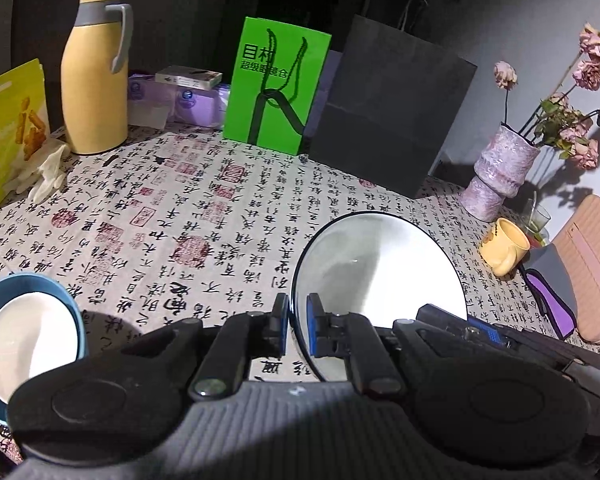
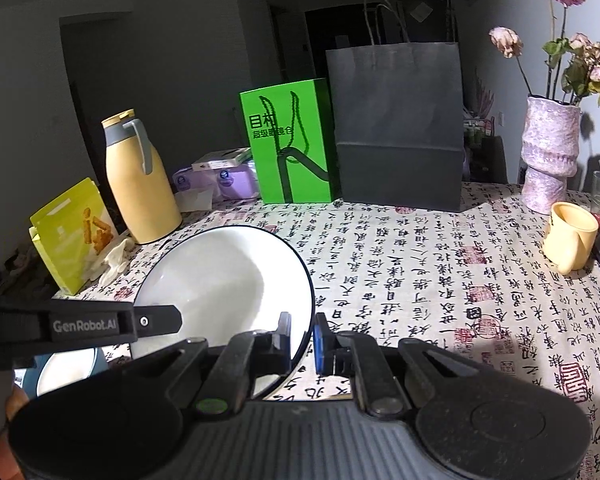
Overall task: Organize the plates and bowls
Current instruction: 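Lower the held white bowl down into the blue bowl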
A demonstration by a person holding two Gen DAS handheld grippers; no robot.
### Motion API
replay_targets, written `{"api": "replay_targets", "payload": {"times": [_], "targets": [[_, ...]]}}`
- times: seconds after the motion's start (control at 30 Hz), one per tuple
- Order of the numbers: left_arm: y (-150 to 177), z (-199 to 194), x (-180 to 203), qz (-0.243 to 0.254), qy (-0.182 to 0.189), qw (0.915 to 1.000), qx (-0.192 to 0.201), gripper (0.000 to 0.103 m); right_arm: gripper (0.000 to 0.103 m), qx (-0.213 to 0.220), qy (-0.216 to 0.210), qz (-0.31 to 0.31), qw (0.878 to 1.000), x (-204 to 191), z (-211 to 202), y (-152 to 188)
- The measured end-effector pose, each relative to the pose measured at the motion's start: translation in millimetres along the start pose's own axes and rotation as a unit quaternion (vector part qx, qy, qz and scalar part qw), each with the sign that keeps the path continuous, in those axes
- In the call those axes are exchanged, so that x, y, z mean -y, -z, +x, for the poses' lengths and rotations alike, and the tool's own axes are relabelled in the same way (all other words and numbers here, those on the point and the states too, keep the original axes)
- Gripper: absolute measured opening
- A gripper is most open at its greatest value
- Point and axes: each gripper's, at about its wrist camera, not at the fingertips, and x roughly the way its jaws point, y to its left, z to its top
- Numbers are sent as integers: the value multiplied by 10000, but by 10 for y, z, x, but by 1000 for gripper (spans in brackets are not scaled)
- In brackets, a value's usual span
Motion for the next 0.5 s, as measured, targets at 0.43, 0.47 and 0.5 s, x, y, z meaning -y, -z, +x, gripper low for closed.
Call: {"api": "replay_targets", "payload": {"times": [0.43,0.47,0.5], "targets": [[-27,-107,-356,-228,-72,9997,89,10,11,-38,-109,-155,9998,-348,101,1],[-29,-116,-386,-249,-75,9996,96,10,11,-43,-119,-171,9998,-376,110,1],[-29,-128,-420,-268,-80,9996,107,10,11,-47,-129,-184,9997,-404,118,2]]}}
